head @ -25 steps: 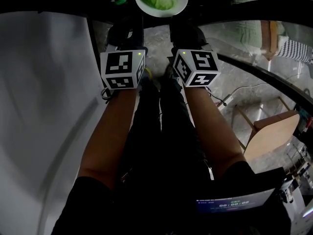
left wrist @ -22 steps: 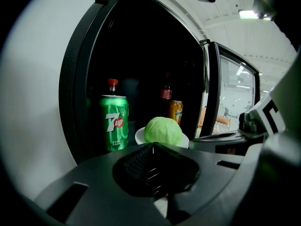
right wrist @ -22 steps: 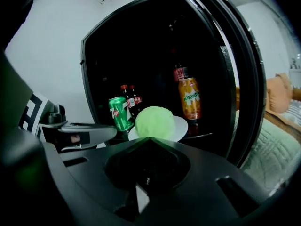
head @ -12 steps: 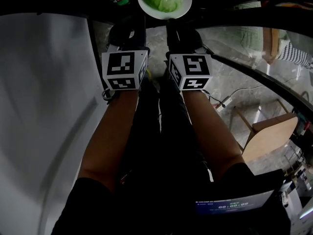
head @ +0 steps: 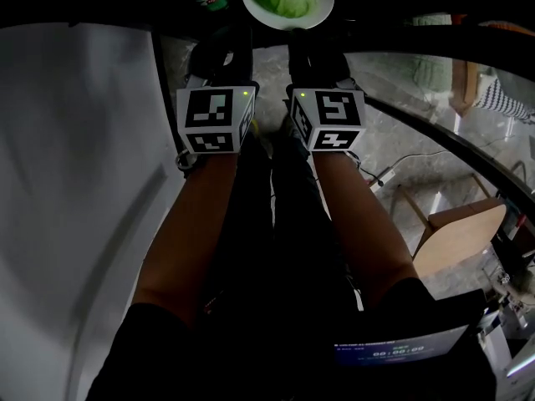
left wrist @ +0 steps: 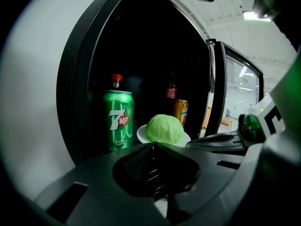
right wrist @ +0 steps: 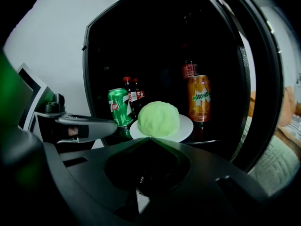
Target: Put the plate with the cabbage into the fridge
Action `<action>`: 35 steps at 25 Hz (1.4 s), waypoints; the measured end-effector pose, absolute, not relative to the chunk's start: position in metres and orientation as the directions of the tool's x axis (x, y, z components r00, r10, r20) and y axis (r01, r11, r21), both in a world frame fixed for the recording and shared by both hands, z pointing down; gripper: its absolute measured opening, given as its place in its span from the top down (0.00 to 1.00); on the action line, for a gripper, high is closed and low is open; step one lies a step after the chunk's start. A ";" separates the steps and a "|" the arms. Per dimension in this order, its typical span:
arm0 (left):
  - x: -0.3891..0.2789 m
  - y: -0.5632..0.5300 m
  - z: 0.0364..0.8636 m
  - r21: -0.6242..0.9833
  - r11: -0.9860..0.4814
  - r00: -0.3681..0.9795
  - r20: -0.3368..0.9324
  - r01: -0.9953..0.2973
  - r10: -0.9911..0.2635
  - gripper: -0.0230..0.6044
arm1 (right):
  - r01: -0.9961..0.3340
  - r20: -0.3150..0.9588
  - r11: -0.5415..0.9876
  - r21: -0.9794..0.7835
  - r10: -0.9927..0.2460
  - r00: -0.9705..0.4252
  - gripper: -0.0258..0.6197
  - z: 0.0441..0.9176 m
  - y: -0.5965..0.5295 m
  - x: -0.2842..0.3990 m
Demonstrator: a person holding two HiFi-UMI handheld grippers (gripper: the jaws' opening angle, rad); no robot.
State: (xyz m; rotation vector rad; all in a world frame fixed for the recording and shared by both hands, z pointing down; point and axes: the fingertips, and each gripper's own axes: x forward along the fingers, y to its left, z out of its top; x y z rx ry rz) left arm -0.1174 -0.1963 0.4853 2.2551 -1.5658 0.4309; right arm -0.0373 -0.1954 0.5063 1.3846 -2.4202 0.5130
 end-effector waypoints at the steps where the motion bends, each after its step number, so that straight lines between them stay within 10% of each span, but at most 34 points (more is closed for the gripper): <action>1: -0.118 -0.197 0.485 0.117 -0.320 0.338 0.444 -0.940 -0.830 0.96 | -0.869 0.431 0.470 -0.152 -0.760 -0.486 0.95 0.506 -0.197 -0.038; 35: -0.123 -0.202 0.478 0.107 -0.285 0.302 0.441 -0.953 -0.845 0.96 | -0.850 0.396 0.507 -0.141 -0.758 -0.518 0.95 0.490 -0.223 -0.047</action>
